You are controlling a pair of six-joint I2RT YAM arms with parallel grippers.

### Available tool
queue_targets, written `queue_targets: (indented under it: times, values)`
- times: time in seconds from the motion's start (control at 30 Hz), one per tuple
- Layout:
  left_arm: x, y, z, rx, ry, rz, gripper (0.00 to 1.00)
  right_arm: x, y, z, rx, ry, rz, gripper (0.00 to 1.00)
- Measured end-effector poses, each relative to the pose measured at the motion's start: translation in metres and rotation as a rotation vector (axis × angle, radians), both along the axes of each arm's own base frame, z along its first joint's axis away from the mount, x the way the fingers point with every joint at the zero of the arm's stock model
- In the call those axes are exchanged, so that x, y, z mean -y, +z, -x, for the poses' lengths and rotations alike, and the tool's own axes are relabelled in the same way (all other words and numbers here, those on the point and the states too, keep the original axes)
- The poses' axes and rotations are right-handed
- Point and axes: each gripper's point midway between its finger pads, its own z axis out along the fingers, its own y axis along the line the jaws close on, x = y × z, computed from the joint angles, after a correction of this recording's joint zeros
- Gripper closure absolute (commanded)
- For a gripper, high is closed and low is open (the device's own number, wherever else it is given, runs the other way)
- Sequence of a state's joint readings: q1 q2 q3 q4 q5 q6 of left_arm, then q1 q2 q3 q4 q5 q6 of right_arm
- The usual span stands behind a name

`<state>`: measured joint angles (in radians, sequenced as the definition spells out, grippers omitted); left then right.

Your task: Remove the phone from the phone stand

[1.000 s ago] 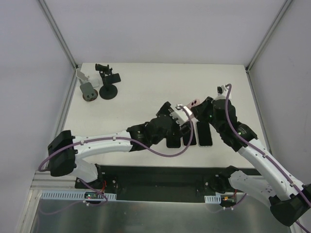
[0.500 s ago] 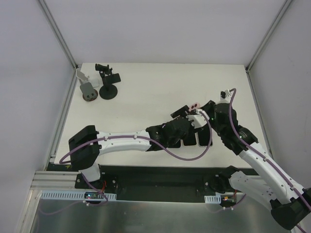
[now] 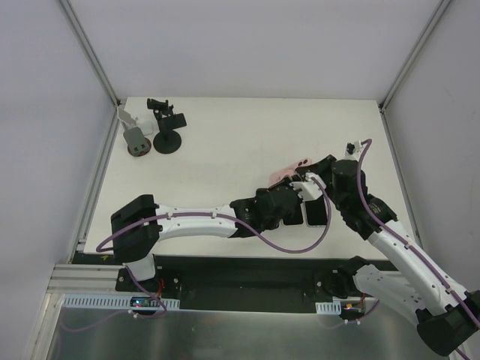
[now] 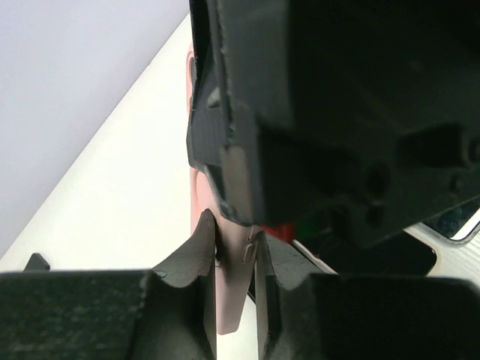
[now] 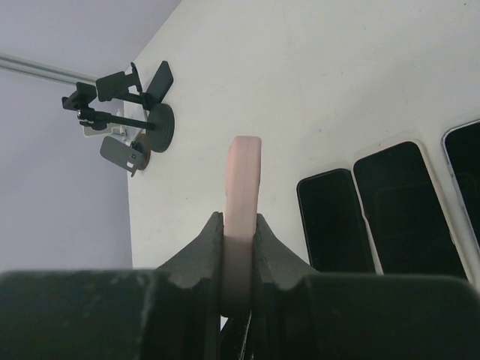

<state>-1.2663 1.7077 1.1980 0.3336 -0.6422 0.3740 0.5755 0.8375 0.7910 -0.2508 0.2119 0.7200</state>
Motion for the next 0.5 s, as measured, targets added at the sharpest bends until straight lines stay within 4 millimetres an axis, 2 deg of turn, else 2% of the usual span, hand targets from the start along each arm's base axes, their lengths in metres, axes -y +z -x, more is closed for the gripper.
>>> queue_targets:
  times: [0.03,0.07,0.17,0.27,0.43,0.5]
  values:
    - [0.0,-0.001,0.001,0.002,0.002,-0.003,1.0,0.0,0.0,0.0,-0.005,-0.008,-0.012,0.75]
    - [-0.001,-0.001,0.001,0.005,0.009,-0.005,1.0,0.001,-0.001,-0.001,-0.01,-0.016,-0.025,0.59]
    - [-0.002,-0.003,0.003,0.001,0.013,-0.016,1.0,0.001,-0.004,0.0,-0.01,-0.023,-0.046,0.38]
    - [-0.006,-0.012,0.004,-0.023,0.019,-0.043,1.0,0.002,0.002,-0.002,0.029,-0.029,-0.074,0.24]
    - [-0.012,-0.02,0.008,-0.064,0.034,-0.038,1.0,0.012,0.013,-0.01,0.099,-0.062,-0.101,0.14]
    - [-0.021,-0.026,0.009,-0.092,0.043,-0.041,1.0,0.017,0.019,-0.012,0.13,-0.074,-0.101,0.1]
